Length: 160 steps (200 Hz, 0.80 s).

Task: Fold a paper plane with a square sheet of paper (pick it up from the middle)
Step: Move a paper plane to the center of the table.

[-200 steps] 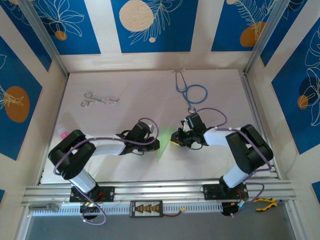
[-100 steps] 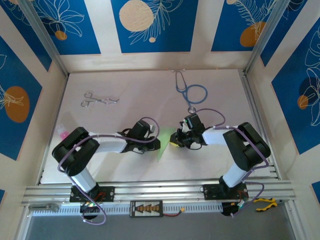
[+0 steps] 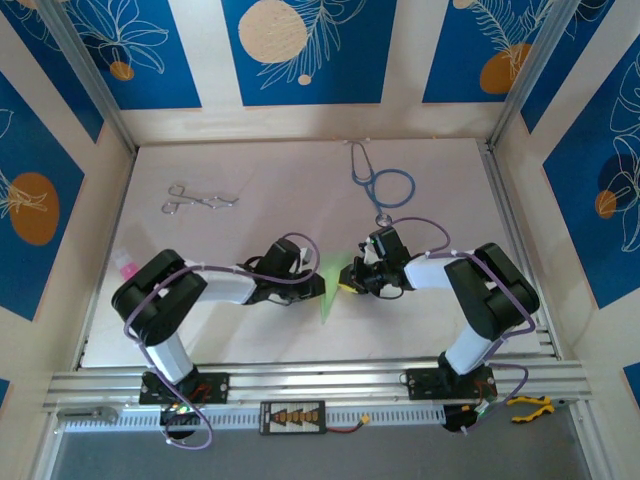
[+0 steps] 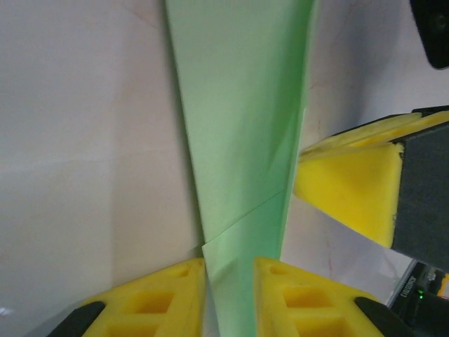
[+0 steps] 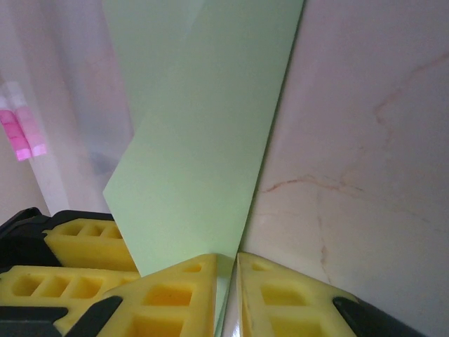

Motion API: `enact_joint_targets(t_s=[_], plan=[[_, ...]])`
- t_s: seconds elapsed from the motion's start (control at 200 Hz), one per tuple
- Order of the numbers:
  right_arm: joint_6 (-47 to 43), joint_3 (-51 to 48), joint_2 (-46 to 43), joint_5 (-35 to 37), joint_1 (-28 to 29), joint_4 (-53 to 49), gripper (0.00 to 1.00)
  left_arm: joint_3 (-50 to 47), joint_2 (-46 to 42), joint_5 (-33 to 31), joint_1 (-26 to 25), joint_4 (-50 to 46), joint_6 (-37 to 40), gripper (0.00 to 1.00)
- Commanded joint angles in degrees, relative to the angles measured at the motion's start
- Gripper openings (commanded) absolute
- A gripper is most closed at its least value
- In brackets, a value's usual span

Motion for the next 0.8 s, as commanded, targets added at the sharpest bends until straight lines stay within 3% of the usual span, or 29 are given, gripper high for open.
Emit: enact_joint_targets(t_s=[0.0, 0.16, 0.46, 0.685, 0.795], plan=[[0.43, 0.14, 1.40, -1.86, 0.47, 0.77, 0.16, -0.30, 2.11, 2.47, -0.79, 6.69, -1.69, 0.22], [0.43, 0.05, 1.55, -2.00, 0.47, 1.00, 0.16, -0.30, 2.43, 2.83, -0.64, 7.39, -1.87, 0.19], [0.70, -0.13, 0.05, -1.62, 0.12, 0.68, 0.16, -0.65, 1.37, 2.06, -0.59, 7.43, -1.82, 0.06], [0.10, -0.39, -5.98, 1.55, -0.49, -3.27, 0.20, 0.17, -2.76, -1.55, -0.72, 1.52, 2.44, 0.01], [-0.09, -0.31, -8.99, 1.68, -0.13, -4.07, 0.26, 1.16, -4.65, -3.94, -0.69, -2.48, 4.88, 0.00]])
